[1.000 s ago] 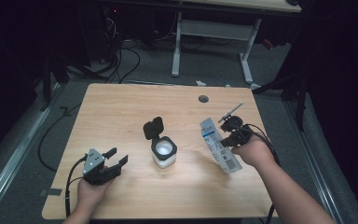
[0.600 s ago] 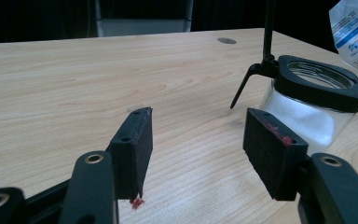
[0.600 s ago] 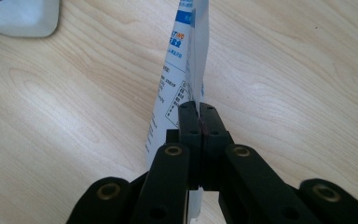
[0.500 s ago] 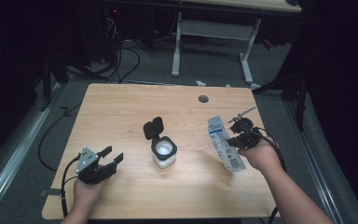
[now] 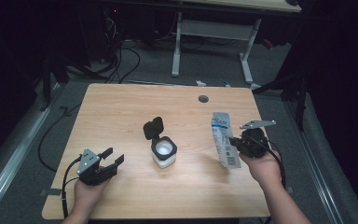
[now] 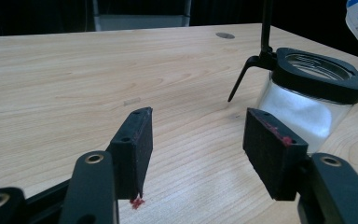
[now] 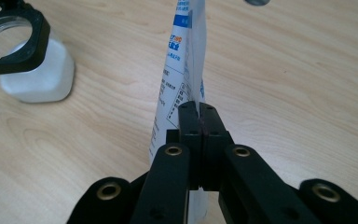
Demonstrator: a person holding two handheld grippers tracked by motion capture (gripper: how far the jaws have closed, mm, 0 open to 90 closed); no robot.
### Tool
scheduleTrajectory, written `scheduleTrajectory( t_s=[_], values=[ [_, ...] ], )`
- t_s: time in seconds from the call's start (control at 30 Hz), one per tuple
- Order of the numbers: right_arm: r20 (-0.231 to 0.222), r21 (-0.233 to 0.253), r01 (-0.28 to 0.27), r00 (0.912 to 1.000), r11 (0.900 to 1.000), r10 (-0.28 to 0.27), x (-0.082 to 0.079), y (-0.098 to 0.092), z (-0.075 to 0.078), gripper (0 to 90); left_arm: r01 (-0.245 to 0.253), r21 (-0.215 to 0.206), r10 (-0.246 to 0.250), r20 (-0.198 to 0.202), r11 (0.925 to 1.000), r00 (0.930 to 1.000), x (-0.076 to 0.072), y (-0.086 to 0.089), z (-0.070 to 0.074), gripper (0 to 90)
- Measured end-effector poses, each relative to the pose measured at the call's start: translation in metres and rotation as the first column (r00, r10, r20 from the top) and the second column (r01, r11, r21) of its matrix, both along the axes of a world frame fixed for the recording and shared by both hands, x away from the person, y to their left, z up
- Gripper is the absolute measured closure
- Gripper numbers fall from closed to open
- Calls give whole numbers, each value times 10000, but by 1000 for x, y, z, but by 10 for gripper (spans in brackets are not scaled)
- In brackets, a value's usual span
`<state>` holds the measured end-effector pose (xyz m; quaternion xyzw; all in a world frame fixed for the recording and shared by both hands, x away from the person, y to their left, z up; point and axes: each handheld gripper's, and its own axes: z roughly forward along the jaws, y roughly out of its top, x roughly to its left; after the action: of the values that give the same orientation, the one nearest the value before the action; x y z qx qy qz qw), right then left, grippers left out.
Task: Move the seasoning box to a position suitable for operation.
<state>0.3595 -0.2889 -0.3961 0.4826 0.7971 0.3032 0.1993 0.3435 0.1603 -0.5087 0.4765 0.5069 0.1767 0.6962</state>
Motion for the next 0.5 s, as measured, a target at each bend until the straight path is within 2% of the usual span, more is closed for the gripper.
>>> scheduleTrajectory(
  t_s=[0.1, 0.2, 0.27, 0.4, 0.5],
  values=[
    [303, 348, 151, 9994, 9993, -162, -4, -3, -6, 900, -28, -37, 28, -21, 10000, 10000, 0, 1, 0, 432],
    [693, 406, 283, 9971, 9988, -310, -8, -3, -12, 900, -63, -34, 63, -42, 10000, 10000, 1, 2, -1, 433],
    [952, 695, 317, 9947, 9971, -383, -11, -4, -17, 900, -88, -59, 88, -75, 9999, 9999, 1, 2, -1, 433],
    [1183, 967, 353, 9919, 9947, -467, -14, -4, -26, 900, -90, 75, 90, -54, 9999, 9999, 0, 1, -4, 433],
    [1361, 1445, 467, 9885, 9884, -666, -17, -7, -31, 900, -96, 190, 97, -53, 9998, 9999, 1, 1, -5, 434]
  ],
)
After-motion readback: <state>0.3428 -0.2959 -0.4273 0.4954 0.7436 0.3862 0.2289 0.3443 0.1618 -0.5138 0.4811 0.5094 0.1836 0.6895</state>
